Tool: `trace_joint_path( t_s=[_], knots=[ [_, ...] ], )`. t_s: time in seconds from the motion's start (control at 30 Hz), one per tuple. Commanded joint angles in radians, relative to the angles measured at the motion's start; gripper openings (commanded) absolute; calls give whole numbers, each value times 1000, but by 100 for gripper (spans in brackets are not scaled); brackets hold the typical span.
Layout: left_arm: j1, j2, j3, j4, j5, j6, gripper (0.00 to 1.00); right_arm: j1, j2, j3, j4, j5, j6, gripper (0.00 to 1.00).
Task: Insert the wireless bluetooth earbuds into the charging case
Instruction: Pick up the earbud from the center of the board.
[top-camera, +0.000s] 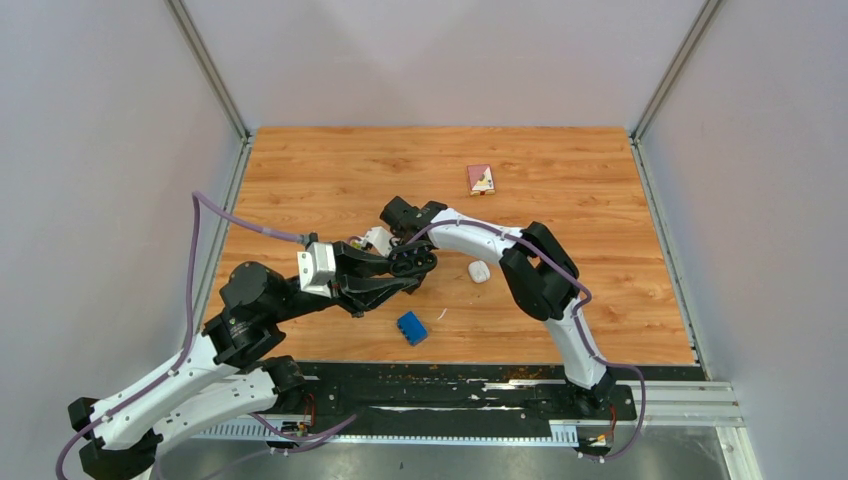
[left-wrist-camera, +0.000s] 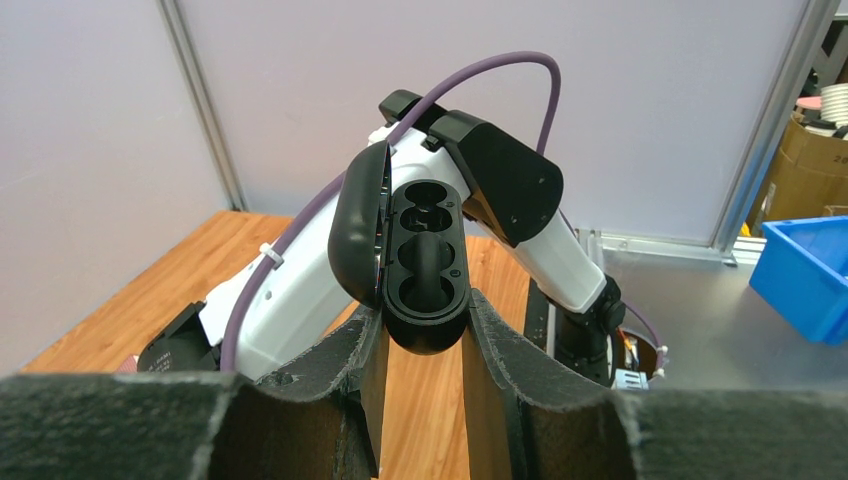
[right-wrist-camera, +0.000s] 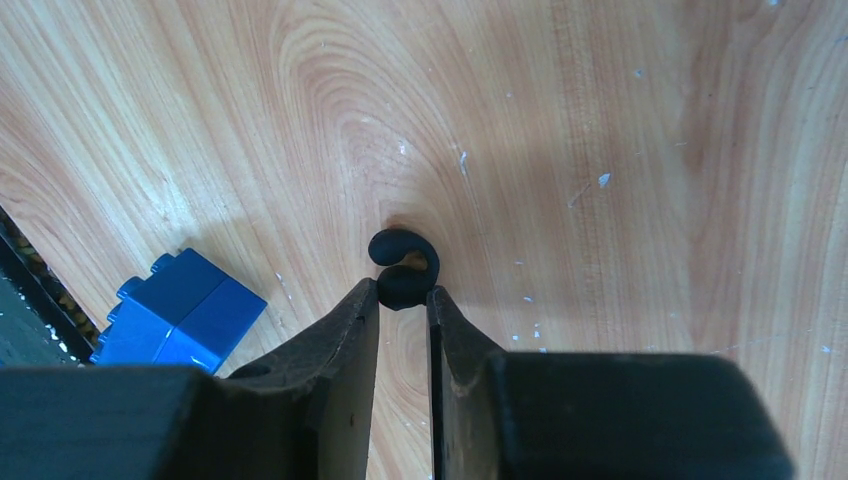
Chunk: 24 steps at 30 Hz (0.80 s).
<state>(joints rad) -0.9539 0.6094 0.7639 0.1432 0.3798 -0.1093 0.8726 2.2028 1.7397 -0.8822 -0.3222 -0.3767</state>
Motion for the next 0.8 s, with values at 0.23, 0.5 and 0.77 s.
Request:
trace_joint_path(
  t_s=[0.23, 0.5, 0.77],
  knots=[
    [-3, -13, 5, 9, -1, -6, 0, -12, -121, -52, -10, 107, -181, 4],
    [-3, -13, 2, 14, 9, -3, 0, -57, -325, -196, -109, 217, -274, 5],
    [-3, -9, -1, 35, 22, -16, 0, -25, -395, -322, -297, 493, -444, 10]
  ],
)
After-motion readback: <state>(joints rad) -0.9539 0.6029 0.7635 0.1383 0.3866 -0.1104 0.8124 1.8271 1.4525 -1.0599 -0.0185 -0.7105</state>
